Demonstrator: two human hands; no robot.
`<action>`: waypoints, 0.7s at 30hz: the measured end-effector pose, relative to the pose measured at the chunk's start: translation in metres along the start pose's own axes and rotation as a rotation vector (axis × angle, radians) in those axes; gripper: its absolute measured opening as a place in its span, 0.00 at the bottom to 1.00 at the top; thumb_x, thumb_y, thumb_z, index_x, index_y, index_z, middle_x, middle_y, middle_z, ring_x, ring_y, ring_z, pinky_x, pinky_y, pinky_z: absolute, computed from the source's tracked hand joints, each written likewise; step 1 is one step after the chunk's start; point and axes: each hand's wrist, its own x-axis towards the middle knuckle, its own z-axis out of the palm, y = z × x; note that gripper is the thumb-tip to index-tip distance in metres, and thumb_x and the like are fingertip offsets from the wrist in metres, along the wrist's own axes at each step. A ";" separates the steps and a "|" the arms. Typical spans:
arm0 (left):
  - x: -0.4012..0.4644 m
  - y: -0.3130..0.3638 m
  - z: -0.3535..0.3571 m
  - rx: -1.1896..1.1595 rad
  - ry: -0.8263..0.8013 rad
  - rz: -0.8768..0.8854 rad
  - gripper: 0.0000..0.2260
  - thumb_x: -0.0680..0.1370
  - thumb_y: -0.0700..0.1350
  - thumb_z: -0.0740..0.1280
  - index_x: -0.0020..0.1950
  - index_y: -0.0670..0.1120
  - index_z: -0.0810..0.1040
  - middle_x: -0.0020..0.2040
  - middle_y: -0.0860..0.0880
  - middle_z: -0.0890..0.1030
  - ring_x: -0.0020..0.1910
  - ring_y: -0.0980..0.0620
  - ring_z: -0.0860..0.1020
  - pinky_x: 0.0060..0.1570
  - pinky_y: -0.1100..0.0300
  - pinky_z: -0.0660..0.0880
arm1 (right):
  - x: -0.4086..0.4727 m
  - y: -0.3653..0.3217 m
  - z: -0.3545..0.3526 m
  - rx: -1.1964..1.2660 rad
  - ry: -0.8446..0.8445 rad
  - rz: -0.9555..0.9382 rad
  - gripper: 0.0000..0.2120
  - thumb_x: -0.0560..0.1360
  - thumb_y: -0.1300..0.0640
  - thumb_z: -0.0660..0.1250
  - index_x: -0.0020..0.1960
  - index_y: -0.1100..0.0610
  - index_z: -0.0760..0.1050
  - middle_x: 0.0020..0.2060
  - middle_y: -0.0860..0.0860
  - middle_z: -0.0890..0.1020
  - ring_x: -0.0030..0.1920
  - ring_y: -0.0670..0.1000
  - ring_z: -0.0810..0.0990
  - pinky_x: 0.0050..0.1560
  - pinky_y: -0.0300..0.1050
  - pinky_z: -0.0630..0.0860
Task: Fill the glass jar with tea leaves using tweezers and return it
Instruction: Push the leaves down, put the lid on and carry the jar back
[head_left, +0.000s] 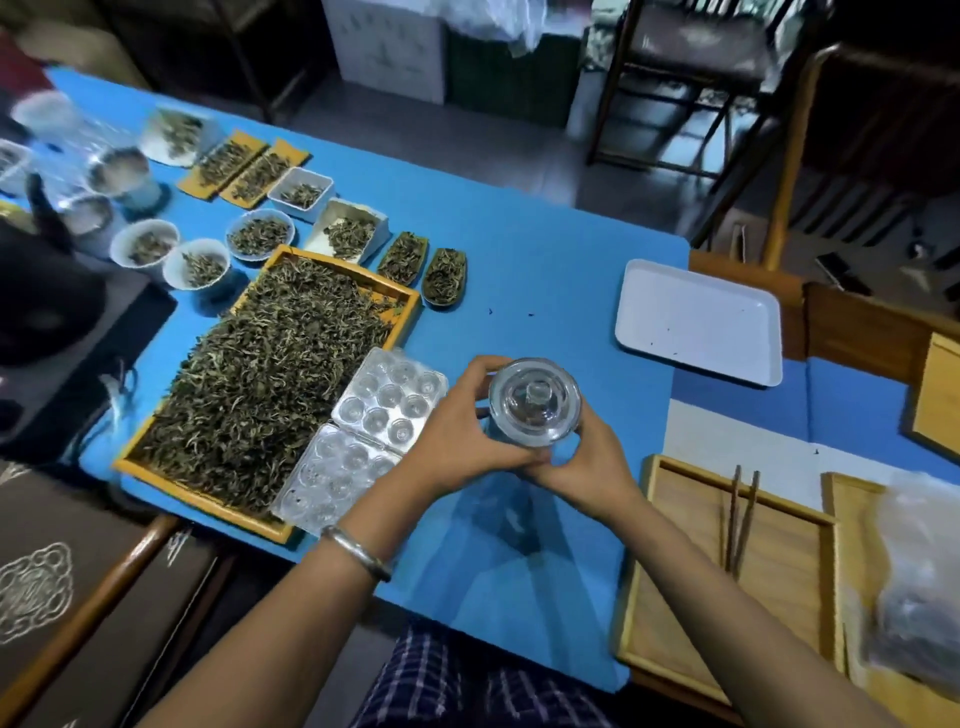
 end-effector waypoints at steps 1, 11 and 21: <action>-0.005 0.013 -0.006 -0.007 0.041 0.015 0.33 0.60 0.42 0.82 0.61 0.53 0.72 0.56 0.55 0.81 0.54 0.59 0.80 0.50 0.71 0.73 | 0.004 -0.014 -0.002 0.019 -0.015 -0.050 0.34 0.59 0.47 0.79 0.61 0.36 0.70 0.55 0.32 0.78 0.57 0.35 0.76 0.51 0.25 0.71; -0.125 0.146 -0.092 -0.074 0.618 0.281 0.27 0.60 0.34 0.79 0.56 0.48 0.77 0.46 0.54 0.86 0.47 0.58 0.83 0.46 0.66 0.77 | 0.012 -0.200 0.043 0.147 -0.295 -0.594 0.34 0.58 0.35 0.78 0.60 0.39 0.69 0.53 0.37 0.81 0.53 0.39 0.80 0.51 0.43 0.78; -0.341 0.247 -0.186 -0.002 1.030 0.365 0.25 0.64 0.37 0.79 0.58 0.49 0.76 0.48 0.50 0.86 0.51 0.50 0.84 0.46 0.60 0.80 | -0.091 -0.401 0.156 0.281 -0.565 -1.000 0.25 0.61 0.42 0.78 0.54 0.48 0.74 0.44 0.44 0.83 0.45 0.40 0.81 0.44 0.38 0.78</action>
